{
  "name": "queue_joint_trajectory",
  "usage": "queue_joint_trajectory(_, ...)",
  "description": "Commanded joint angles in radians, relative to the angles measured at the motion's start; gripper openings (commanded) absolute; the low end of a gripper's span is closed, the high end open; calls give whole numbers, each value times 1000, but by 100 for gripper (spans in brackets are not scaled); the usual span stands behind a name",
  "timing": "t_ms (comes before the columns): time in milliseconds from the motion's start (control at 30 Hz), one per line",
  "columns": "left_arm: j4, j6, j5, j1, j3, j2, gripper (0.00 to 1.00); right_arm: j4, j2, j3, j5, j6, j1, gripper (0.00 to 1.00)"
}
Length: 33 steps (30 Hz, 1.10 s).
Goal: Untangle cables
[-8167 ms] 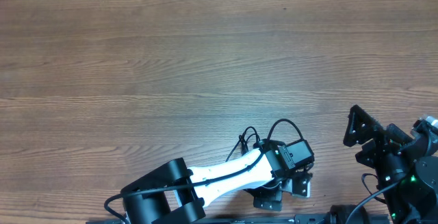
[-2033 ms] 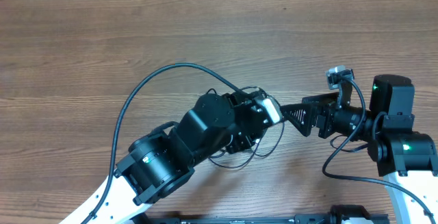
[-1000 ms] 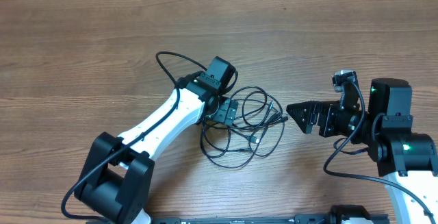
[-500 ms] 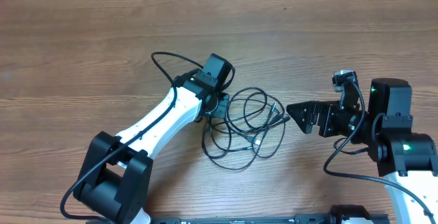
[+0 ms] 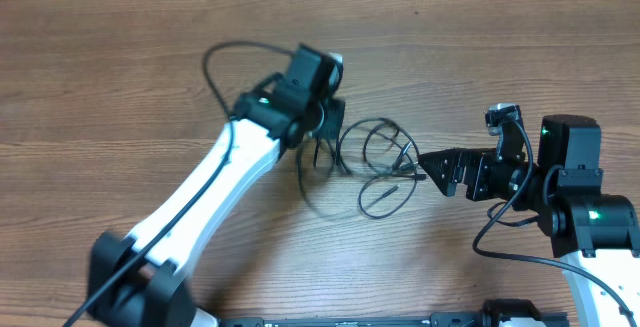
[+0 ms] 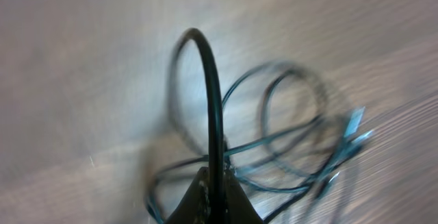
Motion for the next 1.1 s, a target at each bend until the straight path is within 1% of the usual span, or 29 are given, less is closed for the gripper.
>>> queue_joint_trajectory(0, 5, 53, 31, 6, 117, -119, 4, -2, 2, 23, 10, 0, 4, 100)
queue_joint_trajectory(67, 5, 53, 34, 7, 151, -153, 4, -2, 4, 23, 10, 0, 4, 100)
queue_joint_trajectory(233, 9, 74, 33, 11, 160, -201, 4, -1, 5, 23, 10, 0, 4, 100)
queue_joint_trajectory(300, 8, 98, 34, 11, 160, -208, 4, -1, 5, 23, 10, -1, 4, 100)
queue_joint_trajectory(533, 9, 98, 34, 11, 159, -209, 4, -1, 8, 23, 10, -1, 4, 100)
queue_joint_trajectory(600, 8, 98, 34, 11, 159, -209, 7, -1, 8, 23, 10, -1, 4, 100)
queue_joint_trajectory(633, 8, 98, 34, 11, 159, -209, 12, -1, 9, 23, 10, -1, 4, 100)
queue_joint_trajectory(733, 5, 98, 39, 11, 159, -209, 17, -1, 10, 23, 10, -1, 4, 100)
queue_joint_trajectory(800, 2, 98, 41, 11, 159, -209, 4, -1, 10, 23, 10, -1, 4, 100)
queue_joint_trajectory(867, -21, 99, 25, 11, 159, -208, 4, -1, 10, 23, 10, -1, 4, 100)
queue_joint_trajectory(933, -68, 98, -28, 11, 157, -201, 10, 0, 10, 23, 10, -1, 4, 100)
queue_joint_trajectory(967, -99, 98, -59, 11, 157, -192, 18, 0, 10, 23, 10, -1, 4, 100)
queue_joint_trajectory(1000, -127, 96, -89, 11, 157, -179, 22, 0, 10, 23, 10, -1, 4, 100)
queue_joint_trajectory(1033, -156, 85, -127, 11, 157, -154, 36, 0, 10, 23, 10, -1, 4, 100)
queue_joint_trajectory(1067, -176, 72, -152, 11, 157, -129, 39, 0, 10, 23, 10, -1, 4, 100)
